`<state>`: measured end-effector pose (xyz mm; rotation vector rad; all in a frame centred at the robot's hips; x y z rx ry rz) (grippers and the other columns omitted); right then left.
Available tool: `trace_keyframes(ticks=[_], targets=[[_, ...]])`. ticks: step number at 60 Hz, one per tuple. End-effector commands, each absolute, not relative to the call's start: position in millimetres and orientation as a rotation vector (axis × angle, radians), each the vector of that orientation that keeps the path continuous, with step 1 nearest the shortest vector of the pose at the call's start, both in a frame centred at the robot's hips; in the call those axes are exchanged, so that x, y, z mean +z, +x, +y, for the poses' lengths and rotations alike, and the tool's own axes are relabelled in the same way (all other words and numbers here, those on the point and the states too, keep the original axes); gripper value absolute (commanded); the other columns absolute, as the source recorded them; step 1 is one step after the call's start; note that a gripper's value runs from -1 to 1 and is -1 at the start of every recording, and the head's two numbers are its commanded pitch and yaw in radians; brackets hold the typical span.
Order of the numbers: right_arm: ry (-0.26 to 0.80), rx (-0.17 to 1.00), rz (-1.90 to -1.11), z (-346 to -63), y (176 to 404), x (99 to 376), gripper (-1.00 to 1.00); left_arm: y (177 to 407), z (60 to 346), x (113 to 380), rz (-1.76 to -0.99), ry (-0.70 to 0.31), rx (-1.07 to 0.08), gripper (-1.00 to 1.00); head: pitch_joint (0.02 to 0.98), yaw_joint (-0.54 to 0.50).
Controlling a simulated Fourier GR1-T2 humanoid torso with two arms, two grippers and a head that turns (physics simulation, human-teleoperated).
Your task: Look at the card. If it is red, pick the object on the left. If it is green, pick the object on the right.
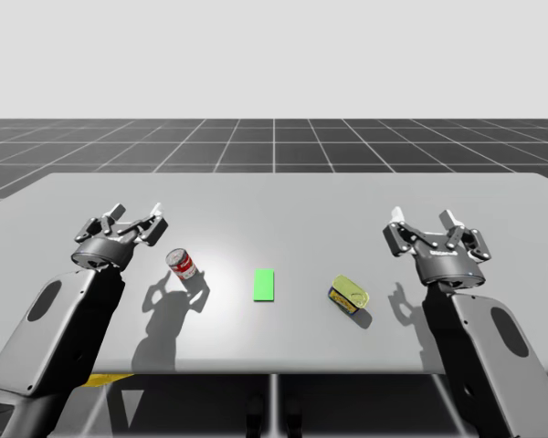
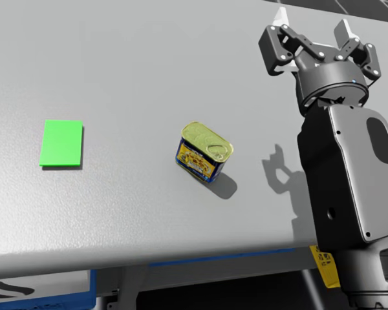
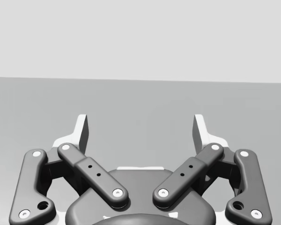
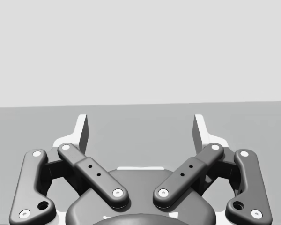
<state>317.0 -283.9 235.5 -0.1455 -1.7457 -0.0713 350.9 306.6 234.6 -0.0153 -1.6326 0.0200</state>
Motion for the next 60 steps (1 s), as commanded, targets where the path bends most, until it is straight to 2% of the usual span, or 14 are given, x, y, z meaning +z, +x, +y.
trace_keyframes(ticks=[1, 8, 17, 23, 32, 40, 50, 60], targets=[[-0.087, -0.072, -1.720, -286, 312, 236, -1.00, 351, 307, 235, -1.633, -0.016, 0.022, -1.00, 0.929, -0.30], [-0.009, 0.013, -1.688, -284, 294, 237, -1.00, 351, 307, 234, -1.632, -0.015, 0.021, -1.00, 0.926, -0.30], [0.156, 0.156, -1.657, -279, 263, 235, -1.00, 351, 307, 235, -1.632, -0.017, 0.018, -1.00, 0.925, -0.30], [0.231, 0.201, -1.643, -279, 250, 234, -1.00, 351, 307, 234, -1.631, -0.017, 0.016, -1.00, 0.925, -0.30], [0.284, 0.377, -1.611, -276, 225, 220, -1.00, 352, 306, 233, -1.627, -0.015, 0.011, -1.00, 0.928, -0.30], [0.318, 0.483, -1.569, -276, 213, 201, -1.00, 353, 305, 230, -1.619, -0.013, 0.007, -1.00, 0.928, -0.31], [0.387, 0.542, -1.495, -278, 205, 180, -1.00, 353, 304, 229, -1.614, -0.011, 0.006, -1.00, 0.930, -0.31], [0.461, 0.538, -1.409, -279, 203, 165, -1.00, 354, 303, 228, -1.611, -0.011, 0.002, -1.00, 0.930, -0.31]])
